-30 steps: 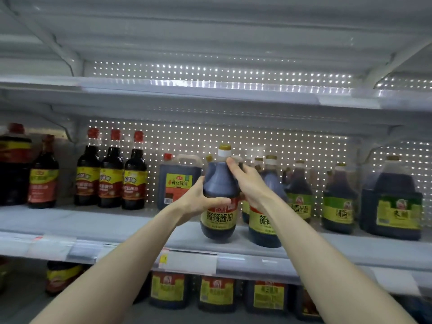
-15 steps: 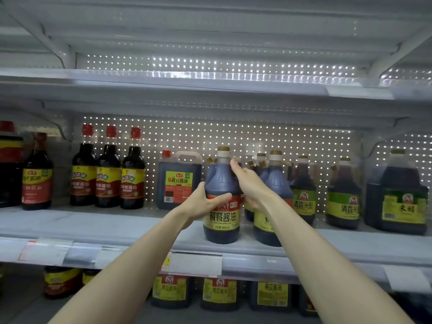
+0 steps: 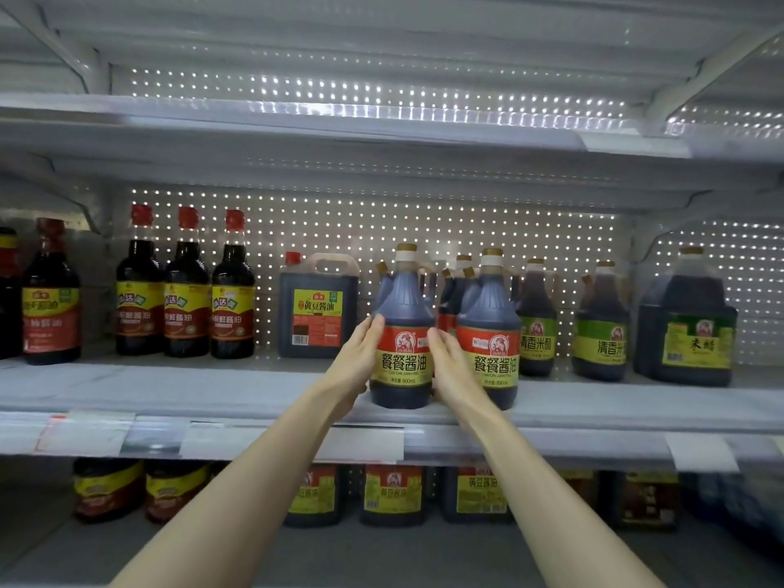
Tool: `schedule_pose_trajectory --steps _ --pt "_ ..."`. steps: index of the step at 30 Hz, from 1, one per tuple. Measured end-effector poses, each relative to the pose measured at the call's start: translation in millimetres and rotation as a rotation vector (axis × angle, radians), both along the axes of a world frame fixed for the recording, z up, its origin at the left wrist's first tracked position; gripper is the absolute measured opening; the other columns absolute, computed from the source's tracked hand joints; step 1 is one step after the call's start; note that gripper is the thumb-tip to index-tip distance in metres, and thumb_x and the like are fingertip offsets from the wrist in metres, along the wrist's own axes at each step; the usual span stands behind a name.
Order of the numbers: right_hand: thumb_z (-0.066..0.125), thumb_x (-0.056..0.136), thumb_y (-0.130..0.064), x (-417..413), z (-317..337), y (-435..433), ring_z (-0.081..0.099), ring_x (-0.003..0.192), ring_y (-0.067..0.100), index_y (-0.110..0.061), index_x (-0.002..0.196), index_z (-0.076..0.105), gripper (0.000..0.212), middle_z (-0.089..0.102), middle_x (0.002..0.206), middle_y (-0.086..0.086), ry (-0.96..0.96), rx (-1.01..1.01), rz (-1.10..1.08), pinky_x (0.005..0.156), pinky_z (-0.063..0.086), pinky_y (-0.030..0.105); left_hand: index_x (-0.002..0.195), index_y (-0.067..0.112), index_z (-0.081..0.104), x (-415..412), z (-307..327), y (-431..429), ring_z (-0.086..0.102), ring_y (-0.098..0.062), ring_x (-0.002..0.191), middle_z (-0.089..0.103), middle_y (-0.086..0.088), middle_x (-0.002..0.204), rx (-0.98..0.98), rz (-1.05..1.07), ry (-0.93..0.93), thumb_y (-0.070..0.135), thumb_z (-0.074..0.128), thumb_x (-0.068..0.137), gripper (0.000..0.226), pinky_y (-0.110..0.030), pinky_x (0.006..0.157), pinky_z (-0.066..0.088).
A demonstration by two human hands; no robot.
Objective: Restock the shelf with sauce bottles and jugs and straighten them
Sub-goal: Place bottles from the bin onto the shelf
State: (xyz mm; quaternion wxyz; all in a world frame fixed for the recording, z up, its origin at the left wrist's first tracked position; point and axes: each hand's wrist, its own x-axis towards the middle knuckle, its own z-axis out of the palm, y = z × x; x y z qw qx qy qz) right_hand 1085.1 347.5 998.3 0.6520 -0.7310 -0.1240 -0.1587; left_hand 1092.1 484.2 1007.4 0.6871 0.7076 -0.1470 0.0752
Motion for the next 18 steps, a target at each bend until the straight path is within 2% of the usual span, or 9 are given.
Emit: schedule_pose_trajectory --steps 3,7,9,11,14,18 --pt "0.034 0.104 -0.033 -6.6 -1.2 2.5 0.049 0.103 0.005 -0.021 0.14 0.038 0.038 0.05 0.113 -0.009 -0.035 -0.028 -0.001 0.089 0.041 0.026 0.144 0.025 0.032 -2.5 -3.6 -1.1 0.052 -0.01 0.099 0.054 0.003 0.12 -0.019 -0.012 0.014 0.047 0.027 0.102 0.048 -0.041 0.091 0.038" --pt "0.032 0.104 -0.035 -5.1 1.5 3.7 0.047 0.111 0.008 -0.022 0.146 0.033 0.044 0.05 0.131 -0.003 -0.026 -0.051 -0.008 0.092 0.04 0.027 0.145 0.027 0.031 -2.1 -2.1 0.0 0.051 -0.011 0.103 0.053 0.004 0.126 -0.042 -0.036 0.026 0.043 0.029 0.102 0.046 -0.04 0.089 0.039" --pt "0.033 0.104 -0.035 -4.6 1.7 4.6 0.048 0.119 0.012 -0.023 0.147 0.032 0.044 0.048 0.139 0.0 -0.019 -0.06 -0.008 0.094 0.041 0.03 0.144 0.026 0.031 -1.7 -2.6 0.6 0.053 -0.006 0.096 0.053 0.005 0.12 -0.049 -0.031 0.013 0.039 0.031 0.103 0.044 -0.038 0.086 0.041" --pt "0.033 0.104 -0.035 -4.1 1.0 4.9 0.048 0.123 0.016 -0.024 0.147 0.032 0.045 0.048 0.139 0.001 -0.019 -0.058 -0.012 0.094 0.041 0.03 0.143 0.025 0.032 -1.4 -3.2 0.8 0.053 -0.003 0.091 0.054 0.006 0.116 -0.042 -0.022 0.002 0.037 0.033 0.103 0.043 -0.033 0.079 0.045" --pt "0.035 0.103 -0.036 -2.8 0.2 4.3 0.049 0.124 0.018 -0.024 0.148 0.031 0.046 0.048 0.14 0.002 -0.014 -0.054 -0.031 0.095 0.044 0.032 0.143 0.022 0.033 -0.4 -4.3 1.2 0.054 -0.003 0.091 0.055 0.002 0.12 -0.044 -0.01 -0.001 0.036 0.036 0.102 0.043 -0.027 0.068 0.046" --pt "0.036 0.103 -0.035 -0.9 0.1 3.6 0.049 0.125 0.019 -0.024 0.147 0.032 0.046 0.048 0.14 0.002 -0.02 -0.061 -0.03 0.097 0.044 0.034 0.142 0.021 0.034 -0.7 -4.1 1.0 0.054 -0.003 0.09 0.056 0.007 0.107 -0.048 0.003 -0.004 0.035 0.037 0.102 0.043 -0.03 0.072 0.047"
